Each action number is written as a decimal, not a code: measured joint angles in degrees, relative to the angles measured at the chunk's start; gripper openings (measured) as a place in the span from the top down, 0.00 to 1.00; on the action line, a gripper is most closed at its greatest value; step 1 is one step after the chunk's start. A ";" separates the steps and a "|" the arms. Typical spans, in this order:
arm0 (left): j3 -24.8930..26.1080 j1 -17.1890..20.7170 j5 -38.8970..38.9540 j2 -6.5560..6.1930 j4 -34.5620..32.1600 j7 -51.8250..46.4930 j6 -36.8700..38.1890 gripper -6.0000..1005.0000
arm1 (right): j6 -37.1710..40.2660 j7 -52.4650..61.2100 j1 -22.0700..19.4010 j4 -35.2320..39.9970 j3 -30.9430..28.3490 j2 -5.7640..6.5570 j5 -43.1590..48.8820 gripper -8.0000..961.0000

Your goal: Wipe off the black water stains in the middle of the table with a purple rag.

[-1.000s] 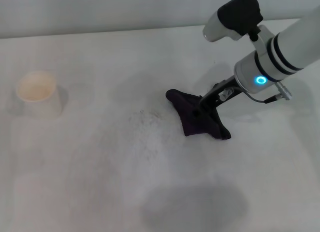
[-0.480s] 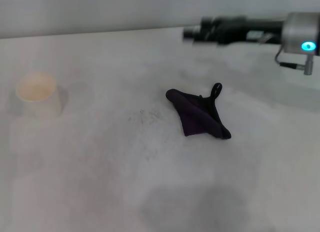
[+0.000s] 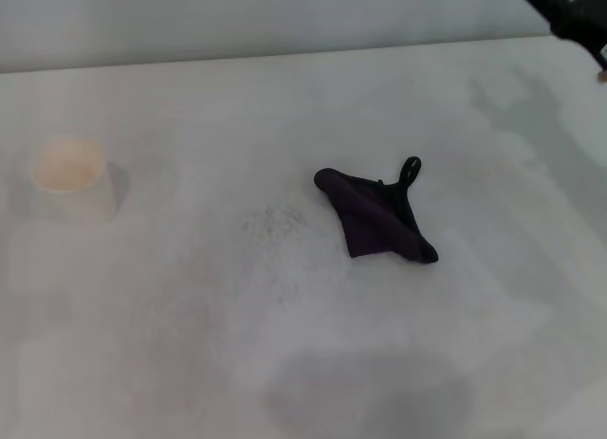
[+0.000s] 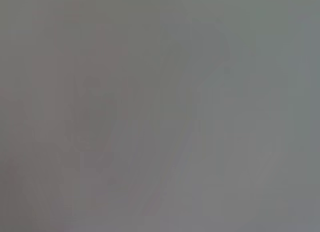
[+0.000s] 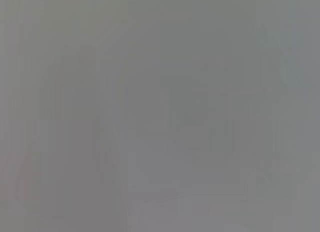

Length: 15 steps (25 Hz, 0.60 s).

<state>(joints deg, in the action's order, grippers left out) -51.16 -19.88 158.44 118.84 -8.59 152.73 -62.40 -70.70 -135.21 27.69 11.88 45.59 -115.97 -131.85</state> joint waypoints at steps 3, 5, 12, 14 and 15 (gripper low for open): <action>0.01 0.01 1.40 0.12 0.26 0.25 0.00 0.16 | 1.47 -18.86 1.70 -6.09 -0.17 -0.22 -5.26 0.09; 0.00 0.04 1.72 0.19 0.41 0.29 0.00 0.16 | 3.98 -26.68 2.74 -8.35 -0.87 -0.22 -6.57 0.09; 0.00 0.18 2.30 0.44 0.70 0.32 -0.54 0.16 | 13.14 -29.45 4.61 -8.79 -2.35 -0.13 -6.97 0.09; 0.00 0.07 2.33 0.44 0.74 0.33 -0.36 0.16 | 13.78 -29.10 4.82 -8.76 -2.36 -0.02 -6.98 0.09; 0.00 0.00 2.42 0.44 0.76 0.34 -0.33 0.16 | 13.89 -28.93 4.84 -8.73 -2.37 0.01 -7.01 0.09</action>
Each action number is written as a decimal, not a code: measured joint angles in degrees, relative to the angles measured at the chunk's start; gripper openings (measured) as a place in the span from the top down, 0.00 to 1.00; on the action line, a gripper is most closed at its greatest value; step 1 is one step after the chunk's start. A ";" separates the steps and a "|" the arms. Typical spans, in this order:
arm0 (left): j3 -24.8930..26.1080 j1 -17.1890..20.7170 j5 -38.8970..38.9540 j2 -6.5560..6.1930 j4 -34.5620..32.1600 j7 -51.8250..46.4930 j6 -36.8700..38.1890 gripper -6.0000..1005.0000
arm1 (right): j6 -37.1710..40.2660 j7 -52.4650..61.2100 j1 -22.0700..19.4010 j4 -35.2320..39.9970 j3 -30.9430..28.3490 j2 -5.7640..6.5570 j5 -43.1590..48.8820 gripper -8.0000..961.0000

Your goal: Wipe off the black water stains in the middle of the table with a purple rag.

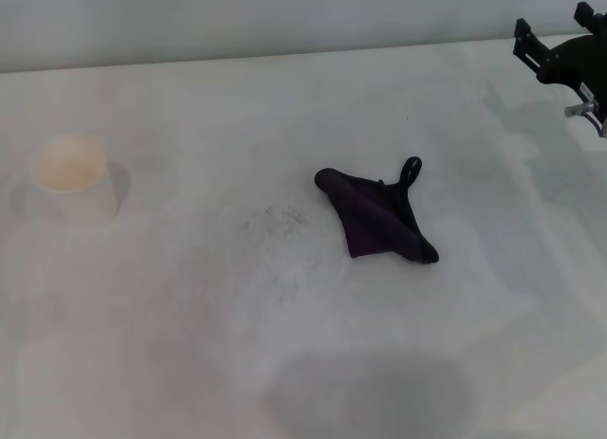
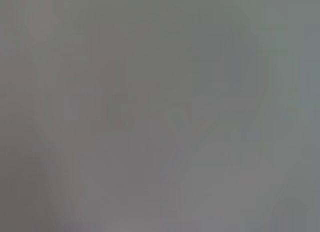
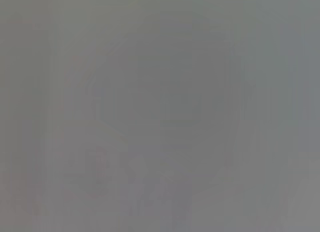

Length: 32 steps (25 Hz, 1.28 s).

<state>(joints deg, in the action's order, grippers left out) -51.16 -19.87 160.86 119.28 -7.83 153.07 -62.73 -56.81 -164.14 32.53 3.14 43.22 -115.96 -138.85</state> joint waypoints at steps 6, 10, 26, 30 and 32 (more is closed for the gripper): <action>-0.12 -0.51 2.65 -0.02 0.04 0.03 0.08 0.16 | 0.47 0.87 -0.11 0.05 -0.79 0.15 -0.10 0.09; -0.18 -1.55 2.64 -0.01 0.87 0.05 0.14 0.16 | 3.07 1.21 -0.10 0.20 -3.33 0.21 -0.13 0.09; 0.00 -5.46 4.36 -0.36 1.09 1.08 5.57 0.16 | 7.28 1.45 0.55 2.86 -6.18 0.30 -0.20 0.09; 0.00 -5.66 5.11 -0.37 0.86 3.33 5.59 0.16 | 7.32 1.54 0.79 2.87 -6.21 0.21 -0.19 0.09; 0.00 -5.68 5.88 -0.37 0.82 3.46 5.61 0.16 | 7.34 1.55 0.95 2.86 -6.22 0.21 -0.19 0.09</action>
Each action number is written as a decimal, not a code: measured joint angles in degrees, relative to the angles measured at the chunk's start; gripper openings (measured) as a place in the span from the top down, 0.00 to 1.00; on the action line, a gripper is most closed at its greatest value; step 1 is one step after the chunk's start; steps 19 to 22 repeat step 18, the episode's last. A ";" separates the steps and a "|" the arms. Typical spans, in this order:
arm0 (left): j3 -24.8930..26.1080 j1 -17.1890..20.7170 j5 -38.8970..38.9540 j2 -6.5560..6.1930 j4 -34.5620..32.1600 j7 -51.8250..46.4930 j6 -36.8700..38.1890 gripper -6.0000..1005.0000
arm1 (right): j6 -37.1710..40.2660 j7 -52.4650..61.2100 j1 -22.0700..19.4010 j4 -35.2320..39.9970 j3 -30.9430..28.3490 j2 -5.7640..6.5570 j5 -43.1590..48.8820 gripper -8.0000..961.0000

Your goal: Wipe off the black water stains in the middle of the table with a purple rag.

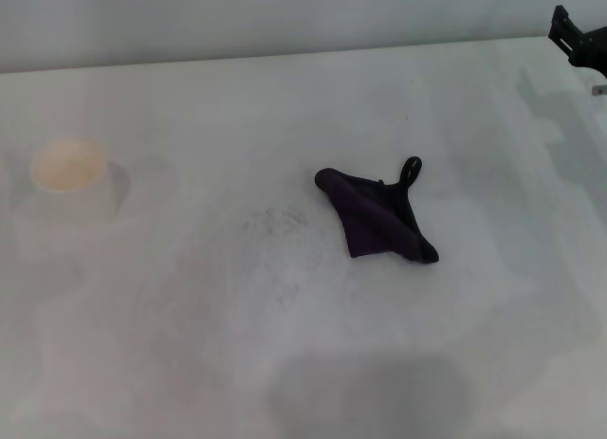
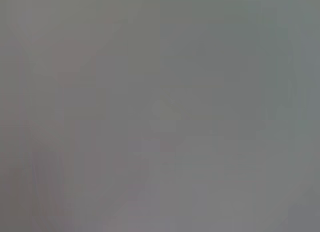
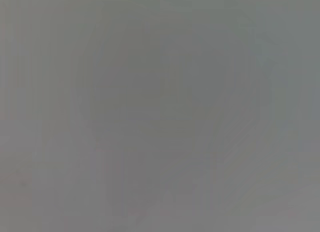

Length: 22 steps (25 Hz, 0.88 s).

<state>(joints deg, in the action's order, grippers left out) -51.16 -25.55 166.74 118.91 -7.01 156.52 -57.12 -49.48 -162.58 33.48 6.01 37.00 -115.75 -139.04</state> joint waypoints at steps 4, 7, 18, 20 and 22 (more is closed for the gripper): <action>0.00 0.08 0.44 0.00 0.07 0.01 0.00 0.16 | 0.68 -0.39 0.47 0.00 0.00 0.10 0.00 0.09; 0.00 0.12 0.44 0.06 0.32 0.02 0.00 0.16 | 2.06 -0.49 0.79 0.39 0.00 0.12 0.00 0.09; 0.01 0.06 0.94 0.09 0.34 0.07 0.00 0.16 | 2.30 -0.40 1.21 0.91 -0.99 0.15 0.00 0.09; 0.01 0.06 0.94 0.09 0.34 0.07 0.00 0.16 | 2.30 -0.40 1.21 0.91 -0.99 0.15 0.00 0.09; 0.01 0.06 0.94 0.09 0.34 0.07 0.00 0.16 | 2.30 -0.40 1.21 0.91 -0.99 0.15 0.00 0.09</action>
